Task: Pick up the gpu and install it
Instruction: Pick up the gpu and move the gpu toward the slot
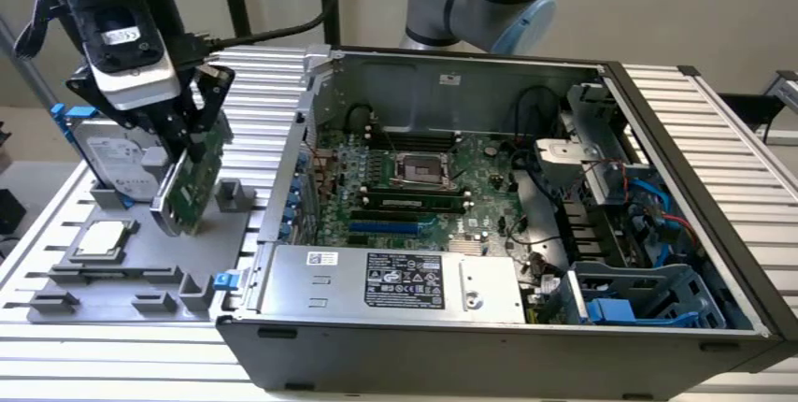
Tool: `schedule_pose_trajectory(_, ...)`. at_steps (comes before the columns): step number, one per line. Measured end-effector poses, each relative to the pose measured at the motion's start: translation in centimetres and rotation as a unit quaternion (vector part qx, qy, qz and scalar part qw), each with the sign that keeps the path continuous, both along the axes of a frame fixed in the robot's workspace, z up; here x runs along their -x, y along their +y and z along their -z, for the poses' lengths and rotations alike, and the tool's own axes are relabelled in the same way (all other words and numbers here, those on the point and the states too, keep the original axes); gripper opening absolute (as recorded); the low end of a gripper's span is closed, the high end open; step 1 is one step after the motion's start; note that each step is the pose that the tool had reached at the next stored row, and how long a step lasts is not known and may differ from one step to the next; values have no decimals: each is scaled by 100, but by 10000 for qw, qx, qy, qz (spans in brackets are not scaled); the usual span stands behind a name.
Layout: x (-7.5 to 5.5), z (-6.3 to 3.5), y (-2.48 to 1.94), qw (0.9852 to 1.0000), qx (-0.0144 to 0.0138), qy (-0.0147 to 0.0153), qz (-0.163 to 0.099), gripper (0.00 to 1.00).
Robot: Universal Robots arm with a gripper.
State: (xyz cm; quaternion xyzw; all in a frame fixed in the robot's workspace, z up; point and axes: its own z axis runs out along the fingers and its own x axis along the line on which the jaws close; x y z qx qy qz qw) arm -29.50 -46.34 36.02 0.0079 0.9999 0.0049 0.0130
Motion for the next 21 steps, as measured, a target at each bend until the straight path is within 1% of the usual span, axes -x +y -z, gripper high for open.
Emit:
schedule_pose_trajectory(10, -429, -457, 0, 10000, 0, 34, -2, 26)
schedule_pose_trajectory(13, -565, -593, 0, 10000, -1, 49, -3, 26)
schedule_pose_trajectory(15, -654, -672, 0, 10000, 0, 67, -2, 26)
schedule_pose_trajectory(18, -793, -763, 0, 10000, -1, 100, -3, 26)
schedule_pose_trajectory(21, -926, -786, 0, 9999, 0, 126, -3, 26)
